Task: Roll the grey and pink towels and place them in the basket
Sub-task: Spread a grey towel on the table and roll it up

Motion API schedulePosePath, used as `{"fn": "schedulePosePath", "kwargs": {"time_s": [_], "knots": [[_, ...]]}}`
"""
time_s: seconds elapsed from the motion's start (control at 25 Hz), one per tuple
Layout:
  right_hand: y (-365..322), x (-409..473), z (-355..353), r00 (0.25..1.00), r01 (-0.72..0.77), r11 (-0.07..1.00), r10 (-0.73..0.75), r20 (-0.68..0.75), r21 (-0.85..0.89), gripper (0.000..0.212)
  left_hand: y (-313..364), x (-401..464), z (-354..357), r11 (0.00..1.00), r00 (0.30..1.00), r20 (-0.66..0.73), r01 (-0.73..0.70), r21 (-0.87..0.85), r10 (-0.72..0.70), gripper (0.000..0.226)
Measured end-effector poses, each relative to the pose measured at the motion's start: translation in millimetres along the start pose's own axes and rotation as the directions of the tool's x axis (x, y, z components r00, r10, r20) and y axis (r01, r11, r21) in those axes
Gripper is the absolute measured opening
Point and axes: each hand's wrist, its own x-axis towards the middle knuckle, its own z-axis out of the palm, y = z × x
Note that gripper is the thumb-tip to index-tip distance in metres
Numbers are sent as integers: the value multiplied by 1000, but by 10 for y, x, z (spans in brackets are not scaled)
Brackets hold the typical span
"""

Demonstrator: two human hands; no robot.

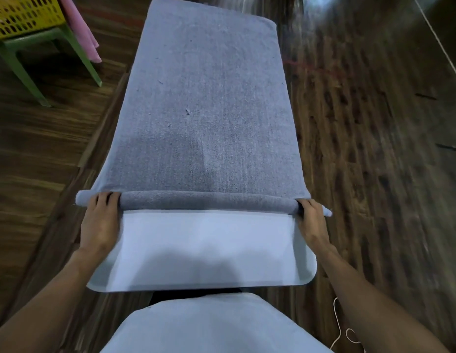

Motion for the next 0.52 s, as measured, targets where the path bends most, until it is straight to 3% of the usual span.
{"fn": "schedulePosePath", "kwargs": {"time_s": [0.08,0.16,0.24,0.36,0.44,0.52], "knots": [[-65,22,-83,996,-87,995,86,37,49,32,27,13,-36,1000,1000,5,-4,-19,4,31],[-31,-71,-153,992,-94,995,96,77,-25,27,25,-48,-80,999,1000,14,3,-38,-3,33],[100,-153,-253,983,-3,998,13,182,-59,23,-58,-101,-113,999,997,77,7,-53,-3,34],[165,-72,-470,931,130,992,-120,343,-6,28,-199,5,-182,990,978,157,-129,-50,135,42],[129,25,-459,955,154,988,-146,258,-13,29,-211,181,-216,993,992,122,25,-119,-11,46],[25,56,-371,996,61,998,-61,59,-9,26,-157,312,-222,974,990,20,142,-179,-140,37]]}}
